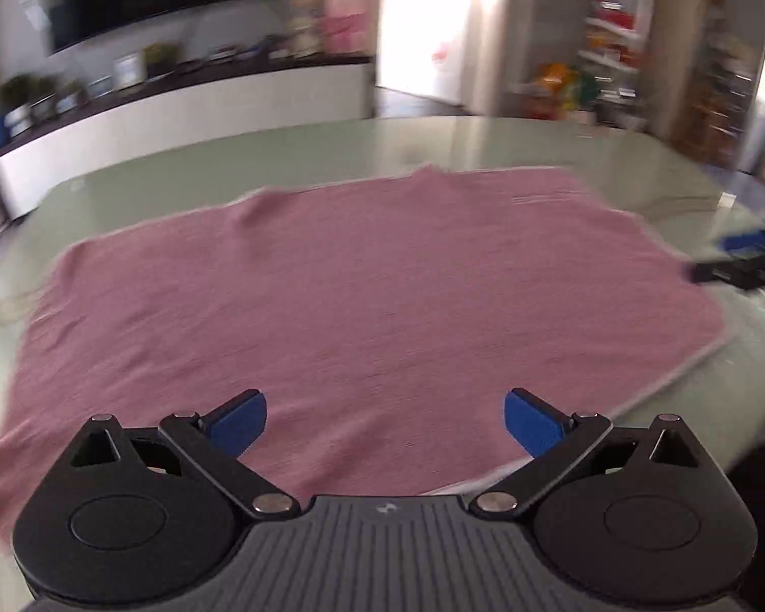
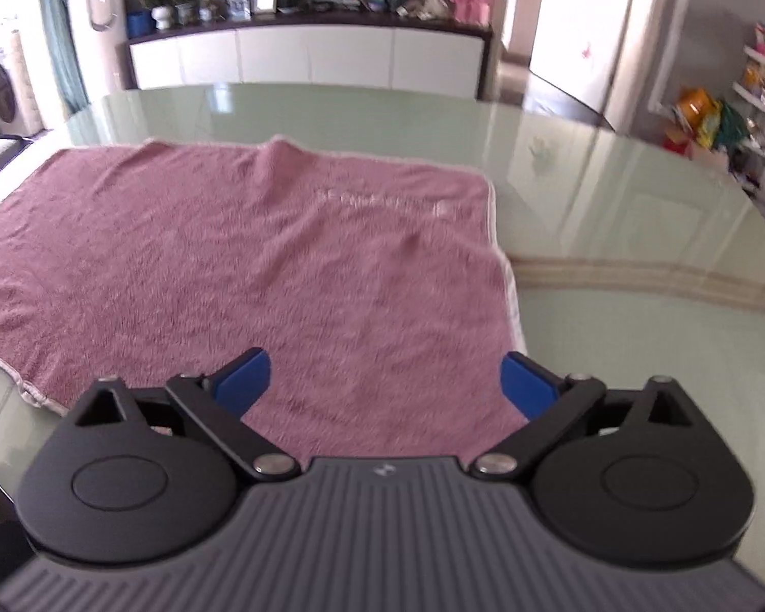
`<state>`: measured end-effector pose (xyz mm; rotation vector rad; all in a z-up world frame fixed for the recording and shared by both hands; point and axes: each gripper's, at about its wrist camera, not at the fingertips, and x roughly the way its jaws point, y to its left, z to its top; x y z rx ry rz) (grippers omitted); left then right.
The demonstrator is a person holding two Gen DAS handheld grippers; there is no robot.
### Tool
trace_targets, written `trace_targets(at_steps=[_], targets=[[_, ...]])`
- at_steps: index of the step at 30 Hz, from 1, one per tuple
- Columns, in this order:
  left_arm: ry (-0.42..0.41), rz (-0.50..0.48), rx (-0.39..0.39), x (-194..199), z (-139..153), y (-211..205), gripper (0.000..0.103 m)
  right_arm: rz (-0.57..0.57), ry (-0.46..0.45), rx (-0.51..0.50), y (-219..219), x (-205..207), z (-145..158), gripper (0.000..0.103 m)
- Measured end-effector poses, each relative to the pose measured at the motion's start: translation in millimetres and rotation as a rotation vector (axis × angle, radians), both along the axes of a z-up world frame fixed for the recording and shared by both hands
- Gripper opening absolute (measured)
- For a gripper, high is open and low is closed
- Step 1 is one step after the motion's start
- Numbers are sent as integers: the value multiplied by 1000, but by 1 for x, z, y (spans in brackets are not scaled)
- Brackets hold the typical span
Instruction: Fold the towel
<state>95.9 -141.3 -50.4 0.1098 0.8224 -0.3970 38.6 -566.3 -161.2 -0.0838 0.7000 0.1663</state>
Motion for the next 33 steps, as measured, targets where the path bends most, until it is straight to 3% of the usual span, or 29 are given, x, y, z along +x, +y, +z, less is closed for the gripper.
trace_targets(at_steps=[4,6,8,11,21,25,30,33], targets=[[-6,-105,-48,2,3,-49,101,27,-26,-14,12,28,0,83],[-9,-158,-72,3,4,-73,101,53,-28,-23,15,43,-1,71],[-13,-198,-92,4,5,-93,101,86,-25,-33,10,56,1,66],[-34,-263,-108,-3,-9,-127,101,105,-15,-53,0,70,5,53],[-63,-459,-147,-3,-31,-232,98,111,1,-123,-39,123,13,51],[-27,-503,-153,0,-43,-258,87,130,8,-150,-44,138,6,47],[-4,-476,-116,8,-62,-287,74,159,13,-175,-46,150,-8,43],[24,-451,-84,13,-73,-298,56,174,13,-157,-49,156,-16,42]])
